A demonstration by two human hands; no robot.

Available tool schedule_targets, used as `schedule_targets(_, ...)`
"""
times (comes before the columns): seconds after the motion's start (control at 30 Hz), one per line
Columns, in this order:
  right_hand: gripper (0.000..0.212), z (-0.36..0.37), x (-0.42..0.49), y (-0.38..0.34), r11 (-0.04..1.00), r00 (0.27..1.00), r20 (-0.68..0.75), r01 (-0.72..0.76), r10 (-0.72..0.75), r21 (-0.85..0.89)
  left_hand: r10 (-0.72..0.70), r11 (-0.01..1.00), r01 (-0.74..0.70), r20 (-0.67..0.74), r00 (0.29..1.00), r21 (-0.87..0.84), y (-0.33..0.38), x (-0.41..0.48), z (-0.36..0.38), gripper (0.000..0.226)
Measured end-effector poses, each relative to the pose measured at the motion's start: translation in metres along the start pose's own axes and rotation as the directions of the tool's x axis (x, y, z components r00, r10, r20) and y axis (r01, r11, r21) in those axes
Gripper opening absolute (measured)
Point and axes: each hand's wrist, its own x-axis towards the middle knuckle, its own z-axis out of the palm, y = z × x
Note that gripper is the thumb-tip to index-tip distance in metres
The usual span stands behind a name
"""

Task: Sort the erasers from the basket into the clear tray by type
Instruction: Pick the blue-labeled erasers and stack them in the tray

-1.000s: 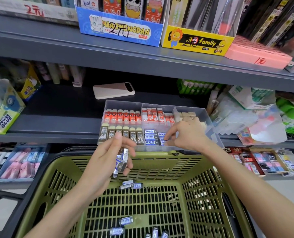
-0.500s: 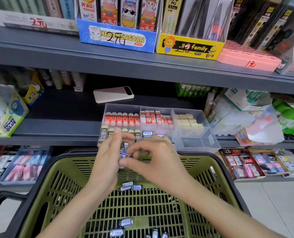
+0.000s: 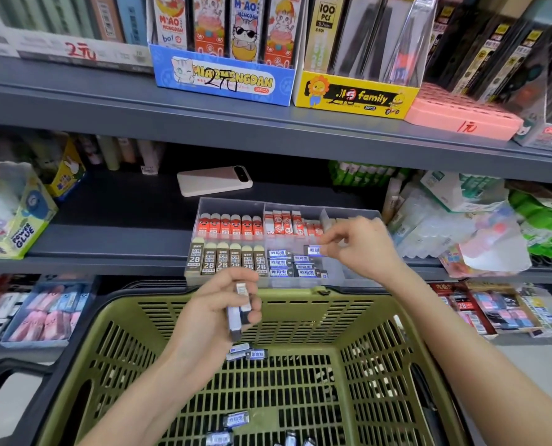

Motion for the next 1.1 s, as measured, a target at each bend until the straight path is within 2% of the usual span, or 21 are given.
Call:
schedule_targets(0.1,0.012,0.014,0.013,0.002,0.975,0.994,0.067,0.096,-0.085,-0.2,-0.015,0.999,0.016,0.021,1.0,-0.05,-0.001,0.003,-0.001,0.03)
schedule_targets(0.3,0.012,0.025,0.017,-0.001,0.942,0.983,0.065,0.181,-0.169,-0.281,0.011,0.989,-0.016,-0.032,0.999,-0.149,-0.001,0.008,-0.006,0.031)
schedule_targets(0.47,0.027,0.037,0.013,0.004,0.822,0.959,0.085,0.276,-0.27,-0.498,0.025,0.988,-0.032,-0.05,0.998,-0.149,0.0,0.006,-0.004,0.043)
schedule_targets(0.6,0.033,0.034,0.008,0.002,0.79,0.945,0.079,0.31,-0.318,-0.529,0.037,0.982,-0.045,-0.047,0.998,-0.181,0.0,0.007,-0.003,0.04)
schedule_targets(0.63,0.032,0.032,0.003,-0.003,0.821,0.937,0.011,0.311,-0.348,-0.48,0.041,0.981,-0.05,-0.046,0.998,-0.19,0.0,0.007,-0.002,0.037)
schedule_targets(0.67,0.029,0.03,-0.005,-0.01,0.882,0.928,-0.089,0.308,-0.361,-0.357,0.047,0.978,-0.056,-0.047,0.998,-0.2,0.0,0.007,-0.002,0.034)
schedule_targets(0.7,0.027,0.027,-0.014,-0.019,0.937,0.927,-0.169,0.309,-0.336,-0.164,0.052,0.976,-0.06,-0.047,0.998,-0.211,0.001,0.007,-0.002,0.032)
schedule_targets(0.73,0.026,0.025,-0.026,-0.03,0.945,0.933,-0.198,0.319,-0.301,0.067,0.055,0.974,-0.064,-0.047,0.997,-0.219,0.002,0.007,-0.001,0.029)
schedule_targets(0.77,0.027,0.023,-0.038,-0.042,0.91,0.937,-0.19,0.334,-0.293,0.247,0.059,0.973,-0.068,-0.048,0.997,-0.222,0.002,0.007,-0.001,0.026)
schedule_targets(0.8,0.028,0.024,-0.05,-0.053,0.877,0.937,-0.175,0.345,-0.302,0.335,0.063,0.973,-0.072,-0.049,0.997,-0.218,0.003,0.007,0.0,0.023)
schedule_targets(0.87,0.029,0.029,-0.066,-0.069,0.871,0.936,-0.174,0.349,-0.306,0.347,0.068,0.978,-0.076,-0.051,0.996,-0.196,0.004,0.005,0.001,0.019)
schedule_targets(1.03,0.022,0.042,-0.078,-0.079,0.858,0.921,-0.302,0.351,-0.245,0.375,0.034,0.98,-0.038,-0.022,0.999,-0.196,0.006,0.004,0.0,0.019)
schedule_targets(1.1,0.021,0.044,-0.082,-0.082,0.847,0.92,-0.331,0.341,-0.211,0.408,0.033,0.989,-0.033,0.001,0.999,-0.144,0.007,0.003,-0.001,0.02)
